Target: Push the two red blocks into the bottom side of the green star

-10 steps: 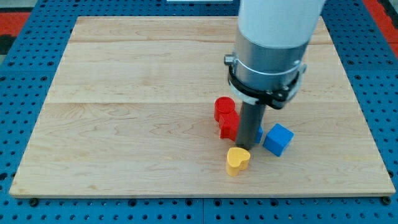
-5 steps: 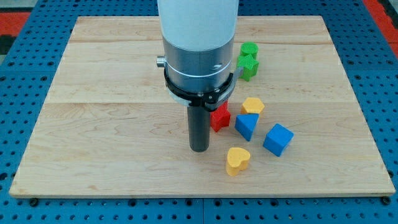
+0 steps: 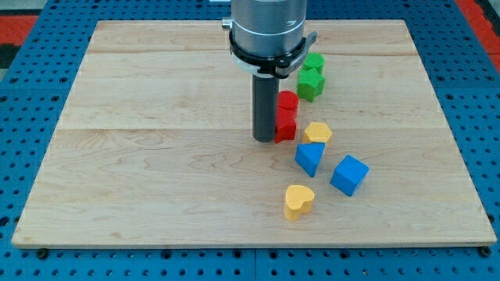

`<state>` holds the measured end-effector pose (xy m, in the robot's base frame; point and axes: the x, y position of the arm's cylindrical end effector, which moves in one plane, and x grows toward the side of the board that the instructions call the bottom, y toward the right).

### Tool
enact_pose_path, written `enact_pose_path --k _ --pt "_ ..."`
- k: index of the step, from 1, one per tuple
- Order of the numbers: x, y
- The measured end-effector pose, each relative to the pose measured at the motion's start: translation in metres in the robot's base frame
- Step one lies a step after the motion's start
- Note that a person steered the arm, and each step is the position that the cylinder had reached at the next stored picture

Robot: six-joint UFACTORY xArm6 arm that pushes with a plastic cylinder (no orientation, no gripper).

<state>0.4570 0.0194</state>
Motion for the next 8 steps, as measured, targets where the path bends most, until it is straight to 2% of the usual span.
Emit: enact_pose_path --k 1,4,5,6,7,8 --pt "-0.006 0.021" --pt "-0.079 0.064" --pt "-0.085 0.071" --pt "-0.069 0.059" --pt "-0.016 0.07" --pt "-0.023 0.115"
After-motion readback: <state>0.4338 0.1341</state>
